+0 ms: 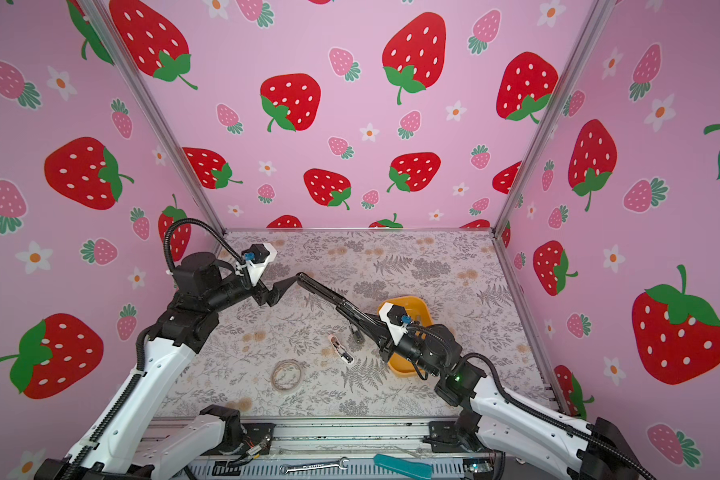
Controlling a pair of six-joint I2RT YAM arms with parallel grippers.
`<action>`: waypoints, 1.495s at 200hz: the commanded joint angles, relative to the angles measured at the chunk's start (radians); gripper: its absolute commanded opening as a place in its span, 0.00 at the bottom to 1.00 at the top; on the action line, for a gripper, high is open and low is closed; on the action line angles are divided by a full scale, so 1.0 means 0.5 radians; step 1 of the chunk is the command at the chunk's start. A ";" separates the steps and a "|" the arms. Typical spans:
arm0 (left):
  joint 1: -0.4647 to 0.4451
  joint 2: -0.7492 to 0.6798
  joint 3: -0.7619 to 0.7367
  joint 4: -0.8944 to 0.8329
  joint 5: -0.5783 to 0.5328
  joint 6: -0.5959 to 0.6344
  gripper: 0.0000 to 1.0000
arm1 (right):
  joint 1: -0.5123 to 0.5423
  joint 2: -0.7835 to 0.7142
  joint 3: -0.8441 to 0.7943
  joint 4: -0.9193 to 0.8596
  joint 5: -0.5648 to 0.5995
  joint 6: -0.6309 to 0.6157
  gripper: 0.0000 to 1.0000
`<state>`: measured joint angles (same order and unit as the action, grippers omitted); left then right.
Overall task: Load the staples into the stapler
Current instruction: 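Open the left gripper and withdraw it while the right holds the stapler, then lower the opened black stapler onto the table with the right gripper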
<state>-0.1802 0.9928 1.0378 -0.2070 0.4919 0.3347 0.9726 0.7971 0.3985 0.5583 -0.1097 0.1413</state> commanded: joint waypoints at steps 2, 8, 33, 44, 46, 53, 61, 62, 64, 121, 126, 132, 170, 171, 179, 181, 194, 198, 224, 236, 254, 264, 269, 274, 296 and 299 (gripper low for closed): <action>-0.008 -0.122 0.044 0.113 -0.144 -0.694 0.99 | 0.006 -0.076 0.047 0.144 0.121 0.067 0.00; -0.013 -0.154 -0.007 0.184 -0.165 -0.839 0.99 | 0.009 -0.076 0.043 0.144 0.126 0.072 0.00; -0.020 -0.270 -0.179 0.343 -0.302 -1.477 0.99 | 0.016 -0.067 0.008 0.208 0.230 0.145 0.00; -0.020 -0.312 -0.224 0.232 -0.568 -1.900 0.99 | 0.017 -0.060 -0.007 0.223 0.347 0.262 0.00; -0.020 -0.318 -0.225 0.187 -0.612 -1.975 0.99 | 0.016 -0.062 -0.005 0.222 0.351 0.272 0.00; -0.020 -0.333 -0.226 0.032 -0.742 -2.153 0.99 | 0.015 -0.063 -0.004 0.226 0.327 0.315 0.00; -0.020 -0.346 -0.248 -0.074 -0.820 -2.258 0.99 | 0.023 -0.062 0.013 0.217 0.297 0.360 0.00; -0.020 -0.346 -0.252 -0.080 -0.824 -2.262 0.99 | 0.023 -0.062 0.013 0.217 0.297 0.360 0.00; -0.020 -0.350 -0.263 -0.088 -0.826 -2.266 0.99 | 0.026 -0.061 0.021 0.203 0.294 0.373 0.00; -0.020 -0.780 -0.693 -0.175 -1.339 -2.518 0.99 | 0.423 0.212 0.380 -0.143 0.574 0.414 0.00; -0.020 -0.805 -0.648 -0.310 -1.437 -2.508 0.99 | 0.477 0.291 0.410 -0.144 0.632 0.402 0.00; -0.020 -0.835 -0.583 -0.462 -1.553 -2.514 0.99 | 0.548 0.353 0.446 -0.147 0.709 0.381 0.00; -0.020 -1.050 -0.611 -0.863 -2.073 -3.120 0.99 | 0.993 0.775 0.617 -0.119 1.076 0.385 0.00; -0.020 -1.053 -0.616 -0.857 -2.073 -3.123 0.99 | 0.998 0.790 0.619 -0.116 1.083 0.387 0.00; -0.020 -1.075 -0.638 -0.844 -2.069 -3.164 0.99 | 1.053 0.886 0.629 -0.090 1.164 0.389 0.00; -0.020 -1.078 -0.639 -0.852 -2.073 -3.180 0.99 | 1.059 0.896 0.631 -0.086 1.173 0.388 0.00; -0.020 -1.077 -0.611 -0.910 -2.082 -3.230 0.99 | 1.111 1.063 0.681 -0.080 1.311 0.405 0.00; -0.020 -1.073 -0.593 -0.918 -2.077 -3.214 0.99 | 1.118 1.092 0.695 -0.082 1.323 0.410 0.00; -0.020 -1.054 -0.471 -0.879 -2.000 -2.911 0.99 | 1.138 1.310 0.724 0.023 1.397 0.464 0.00; -0.020 -1.039 -0.422 -0.876 -1.999 -2.799 0.99 | 1.141 1.358 0.733 0.028 1.453 0.482 0.00; -0.017 -1.067 -0.450 -0.764 -1.911 -2.558 0.99 | 1.139 1.408 0.740 0.043 1.523 0.475 0.00; -0.012 -1.135 -0.542 -0.636 -1.833 -2.519 0.99 | 1.138 1.440 0.754 0.036 1.541 0.478 0.00; -0.013 -1.177 -0.600 -0.564 -1.796 -2.503 0.99 | 1.140 1.454 0.761 0.030 1.552 0.481 0.00; -0.014 -1.224 -0.657 -0.491 -1.758 -2.493 0.99 | 1.140 1.477 0.769 0.018 1.575 0.495 0.00; -0.011 -1.364 -0.776 -0.355 -1.709 -2.440 0.99 | 1.139 1.539 0.765 0.024 1.690 0.530 0.00; -0.011 -1.369 -0.771 -0.358 -1.712 -2.432 0.99 | 1.139 1.545 0.765 0.025 1.704 0.529 0.00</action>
<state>-0.1898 0.3592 0.6899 -0.4873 -0.3969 -0.9619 1.5383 1.5536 0.7395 0.4664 0.6247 0.3668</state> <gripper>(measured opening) 0.990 0.180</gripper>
